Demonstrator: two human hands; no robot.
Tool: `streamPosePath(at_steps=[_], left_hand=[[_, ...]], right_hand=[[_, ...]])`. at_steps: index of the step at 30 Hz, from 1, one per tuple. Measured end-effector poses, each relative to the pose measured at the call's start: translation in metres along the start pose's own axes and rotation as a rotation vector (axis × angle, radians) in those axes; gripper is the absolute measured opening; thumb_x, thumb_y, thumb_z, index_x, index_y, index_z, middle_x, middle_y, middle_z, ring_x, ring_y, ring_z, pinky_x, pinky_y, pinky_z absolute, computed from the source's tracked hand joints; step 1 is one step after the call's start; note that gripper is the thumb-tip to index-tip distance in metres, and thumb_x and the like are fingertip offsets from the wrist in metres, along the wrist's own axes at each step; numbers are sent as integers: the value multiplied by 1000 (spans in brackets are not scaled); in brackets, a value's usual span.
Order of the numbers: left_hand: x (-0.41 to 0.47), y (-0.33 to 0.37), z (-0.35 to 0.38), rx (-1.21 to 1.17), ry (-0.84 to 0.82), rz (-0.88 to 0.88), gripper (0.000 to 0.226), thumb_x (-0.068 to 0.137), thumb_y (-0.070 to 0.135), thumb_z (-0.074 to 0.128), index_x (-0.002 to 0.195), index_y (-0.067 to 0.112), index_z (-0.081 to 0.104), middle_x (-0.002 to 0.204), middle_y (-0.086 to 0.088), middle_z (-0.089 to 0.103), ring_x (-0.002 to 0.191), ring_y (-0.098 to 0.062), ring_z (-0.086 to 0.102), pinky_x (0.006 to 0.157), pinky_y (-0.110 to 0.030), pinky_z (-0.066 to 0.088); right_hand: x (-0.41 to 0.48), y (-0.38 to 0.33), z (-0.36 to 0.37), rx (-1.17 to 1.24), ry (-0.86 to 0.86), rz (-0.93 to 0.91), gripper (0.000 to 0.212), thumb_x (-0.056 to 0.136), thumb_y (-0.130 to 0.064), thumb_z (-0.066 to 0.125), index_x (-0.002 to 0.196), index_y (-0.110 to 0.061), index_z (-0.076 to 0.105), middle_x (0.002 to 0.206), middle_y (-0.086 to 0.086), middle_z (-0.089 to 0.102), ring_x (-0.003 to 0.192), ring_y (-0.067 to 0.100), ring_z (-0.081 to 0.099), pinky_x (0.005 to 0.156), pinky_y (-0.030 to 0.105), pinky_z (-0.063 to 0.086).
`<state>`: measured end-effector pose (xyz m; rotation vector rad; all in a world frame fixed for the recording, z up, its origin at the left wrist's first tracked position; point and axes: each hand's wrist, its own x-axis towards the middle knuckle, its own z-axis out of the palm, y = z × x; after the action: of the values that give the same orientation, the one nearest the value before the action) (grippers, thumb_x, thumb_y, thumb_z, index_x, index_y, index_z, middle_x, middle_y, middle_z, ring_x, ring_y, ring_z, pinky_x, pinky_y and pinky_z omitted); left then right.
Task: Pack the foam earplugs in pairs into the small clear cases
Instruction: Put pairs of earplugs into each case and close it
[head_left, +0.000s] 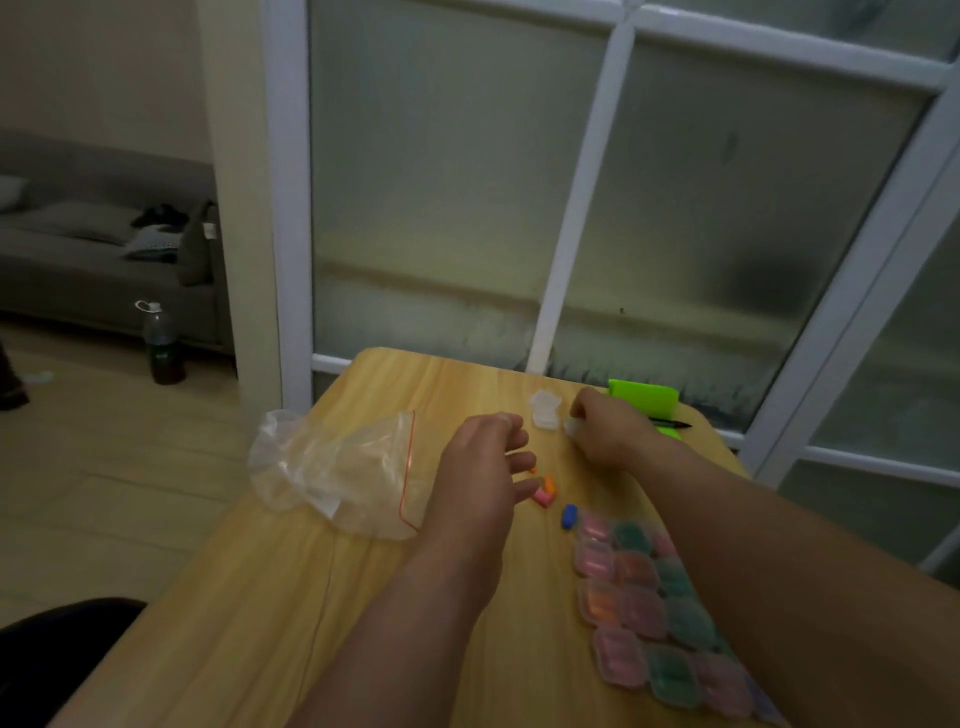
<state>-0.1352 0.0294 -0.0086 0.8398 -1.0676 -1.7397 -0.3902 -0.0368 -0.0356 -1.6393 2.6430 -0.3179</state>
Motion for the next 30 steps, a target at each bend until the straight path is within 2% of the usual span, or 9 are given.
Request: streamPosePath(at_steps=[2, 7, 12, 15, 18, 22, 25, 28, 30], left_hand=[[-1, -1, 0, 12, -4, -11, 22, 105, 22, 49, 114, 12, 67, 118, -11, 69, 109, -27, 70, 91, -47, 61], [-9, -2, 1, 41, -35, -29, 20, 105, 17, 51, 114, 9, 67, 115, -15, 70, 100, -26, 70, 89, -46, 61], [-22, -5, 2, 129, -62, -10, 17, 101, 7, 55, 113, 12, 66, 113, -17, 71, 95, -26, 70, 92, -48, 62], [-33, -2, 3, 134, -93, -20, 18, 101, 5, 56, 117, 7, 64, 107, -18, 69, 87, -25, 67, 76, -36, 62], [-53, 7, 2, 109, -160, -73, 13, 105, 15, 55, 114, 8, 62, 103, -21, 67, 84, -30, 68, 71, -37, 59], [-76, 15, -8, 115, -331, -173, 28, 108, 31, 53, 119, 8, 65, 106, -31, 73, 96, -42, 75, 87, -48, 62], [-86, 14, -22, 144, -371, -185, 32, 105, 25, 59, 124, -1, 63, 98, -23, 77, 88, -33, 77, 85, -45, 63], [-93, 13, -38, 167, -376, -203, 31, 102, 21, 64, 125, 0, 63, 101, -22, 77, 91, -33, 77, 85, -45, 62], [-100, 15, -48, 160, -381, -209, 30, 101, 17, 66, 126, 1, 62, 99, -22, 76, 90, -33, 76, 84, -43, 62]], right_hand=[[0, -2, 2, 8, 14, 6, 25, 101, -37, 58, 120, -21, 57, 127, 11, 69, 115, 32, 64, 88, 36, 48], [-22, 2, -8, 5, -5, -38, 43, 98, -31, 64, 141, -26, 59, 140, 7, 64, 127, 28, 61, 101, 35, 49], [-73, -3, -40, 108, 120, -120, 26, 93, -24, 67, 119, -25, 68, 112, 6, 70, 95, 25, 63, 74, 30, 42], [-124, -22, -61, 307, 205, -147, 13, 94, -27, 68, 107, -30, 65, 92, -3, 71, 77, 15, 62, 65, 32, 42], [-179, -37, -68, 555, 252, -196, 7, 98, -31, 69, 105, -31, 67, 83, -10, 68, 74, 2, 62, 64, 20, 46], [-244, -57, -65, 750, 197, -212, 15, 101, -36, 67, 116, -39, 67, 94, -16, 72, 85, 2, 67, 70, 22, 57], [-265, -65, -54, 825, 185, -169, 23, 99, -32, 71, 121, -38, 67, 103, -17, 72, 91, 4, 67, 77, 26, 59], [-276, -70, -46, 873, 132, -157, 28, 95, -27, 74, 121, -37, 69, 100, -19, 71, 89, 5, 67, 65, 20, 55], [-283, -75, -45, 873, 88, -173, 30, 95, -25, 75, 123, -34, 69, 106, -18, 71, 93, 4, 67, 69, 20, 57]])
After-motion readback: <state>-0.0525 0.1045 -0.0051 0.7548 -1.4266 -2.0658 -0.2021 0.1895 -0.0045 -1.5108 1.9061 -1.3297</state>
